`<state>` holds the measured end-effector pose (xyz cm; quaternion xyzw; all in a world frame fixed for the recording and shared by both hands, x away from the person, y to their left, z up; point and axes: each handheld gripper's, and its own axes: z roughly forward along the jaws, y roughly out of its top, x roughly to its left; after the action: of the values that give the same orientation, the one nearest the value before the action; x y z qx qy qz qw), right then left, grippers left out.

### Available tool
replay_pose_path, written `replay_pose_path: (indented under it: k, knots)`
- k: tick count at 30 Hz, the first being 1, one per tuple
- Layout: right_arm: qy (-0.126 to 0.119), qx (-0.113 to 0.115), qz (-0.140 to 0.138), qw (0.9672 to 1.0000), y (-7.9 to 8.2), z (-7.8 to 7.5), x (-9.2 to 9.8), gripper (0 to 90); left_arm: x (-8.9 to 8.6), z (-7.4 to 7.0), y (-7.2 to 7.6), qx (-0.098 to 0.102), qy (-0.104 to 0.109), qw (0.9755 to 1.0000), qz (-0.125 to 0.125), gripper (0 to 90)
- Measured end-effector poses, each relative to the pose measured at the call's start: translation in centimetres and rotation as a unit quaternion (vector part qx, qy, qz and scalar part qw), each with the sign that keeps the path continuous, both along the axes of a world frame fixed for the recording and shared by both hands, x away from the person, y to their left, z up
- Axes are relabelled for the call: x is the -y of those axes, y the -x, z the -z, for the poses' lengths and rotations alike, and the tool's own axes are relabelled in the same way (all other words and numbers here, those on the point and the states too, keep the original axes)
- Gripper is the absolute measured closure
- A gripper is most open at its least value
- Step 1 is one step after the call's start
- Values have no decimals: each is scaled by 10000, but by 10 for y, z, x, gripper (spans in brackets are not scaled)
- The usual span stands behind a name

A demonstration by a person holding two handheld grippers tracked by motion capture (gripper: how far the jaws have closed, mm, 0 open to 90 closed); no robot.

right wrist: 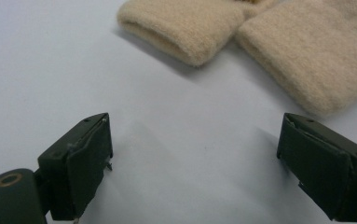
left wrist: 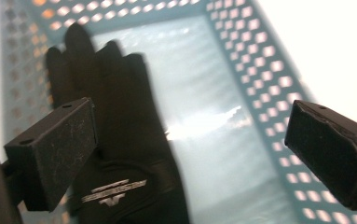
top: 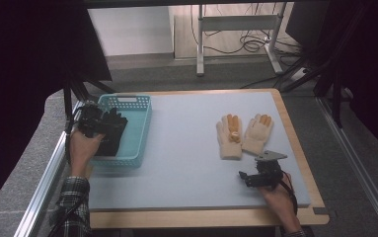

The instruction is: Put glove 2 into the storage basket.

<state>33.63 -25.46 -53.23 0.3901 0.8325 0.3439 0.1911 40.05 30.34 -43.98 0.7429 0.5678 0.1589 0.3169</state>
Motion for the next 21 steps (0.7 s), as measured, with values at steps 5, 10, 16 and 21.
replay_pose_path:
  k: [5, 10, 16, 21]
  knots:
    - [3, -3, 2, 10000, 0, 0, 0, 98, 22, -5, 8, 245, 123, 9992, 276, 26]
    - [2, -2, 1, 10000, 0, 0, 0, 97, 47, -6, 14, 366, 37, 9976, 579, 26]
    - [1, -7, 4, 10000, 0, 0, 0, 97, 74, -8, 24, 549, 81, 9944, 900, 20]
    - [0, -6, 3, 10000, 0, 0, 0, 98, 96, -10, 34, 706, 147, 9909, 1133, 18]
